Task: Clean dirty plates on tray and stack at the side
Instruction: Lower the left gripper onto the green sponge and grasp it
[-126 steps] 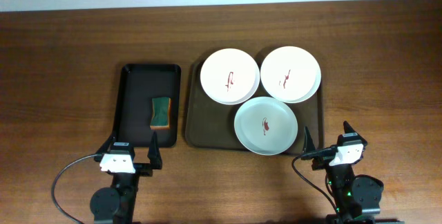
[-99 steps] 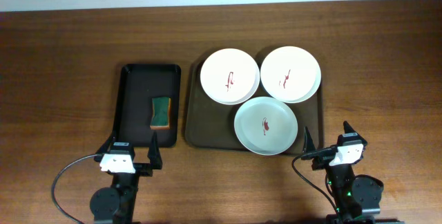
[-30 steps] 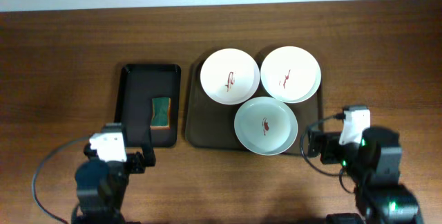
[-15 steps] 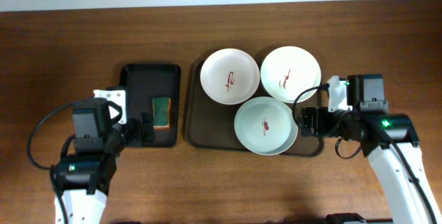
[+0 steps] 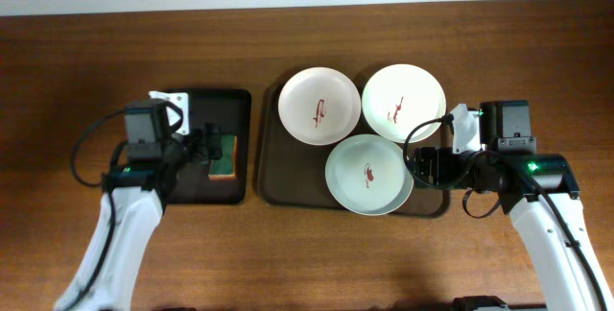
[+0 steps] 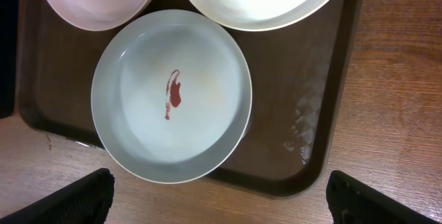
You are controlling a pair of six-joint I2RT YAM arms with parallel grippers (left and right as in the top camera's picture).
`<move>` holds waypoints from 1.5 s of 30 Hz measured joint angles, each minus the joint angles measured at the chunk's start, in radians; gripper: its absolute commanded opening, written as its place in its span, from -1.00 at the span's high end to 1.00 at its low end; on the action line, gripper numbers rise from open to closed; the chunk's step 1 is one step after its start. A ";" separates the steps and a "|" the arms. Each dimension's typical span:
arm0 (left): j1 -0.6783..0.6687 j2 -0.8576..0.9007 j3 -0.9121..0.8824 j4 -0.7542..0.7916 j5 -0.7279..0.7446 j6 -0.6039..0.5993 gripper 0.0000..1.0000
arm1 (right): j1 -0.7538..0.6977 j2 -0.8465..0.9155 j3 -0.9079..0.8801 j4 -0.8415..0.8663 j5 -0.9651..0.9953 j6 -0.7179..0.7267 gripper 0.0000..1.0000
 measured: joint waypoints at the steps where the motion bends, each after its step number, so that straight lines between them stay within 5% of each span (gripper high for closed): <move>1: -0.005 0.031 0.000 0.008 0.000 0.000 -0.74 | 0.000 0.000 0.000 0.000 0.000 0.000 -0.97; 5: -0.047 0.145 0.000 0.054 0.003 0.014 -0.67 | 0.000 0.000 0.000 0.000 0.000 -0.001 -0.97; 16: -0.101 0.314 0.000 0.059 0.003 0.034 -0.11 | 0.000 0.000 0.000 0.000 0.000 0.000 -0.97; 18: -0.101 0.314 0.000 0.051 0.003 0.034 0.12 | 0.000 0.000 0.000 0.000 0.000 -0.001 -0.97; 20: -0.101 0.315 0.000 0.038 0.002 0.040 0.81 | 0.000 0.000 0.000 0.000 0.000 0.000 -0.97; 21: -0.101 0.315 0.000 0.033 0.003 0.035 1.00 | 0.000 0.000 0.000 0.000 0.000 0.000 -0.97; 45: -0.101 0.265 0.080 -0.061 -0.016 0.022 1.00 | 0.000 0.000 0.000 0.018 0.000 0.000 -0.97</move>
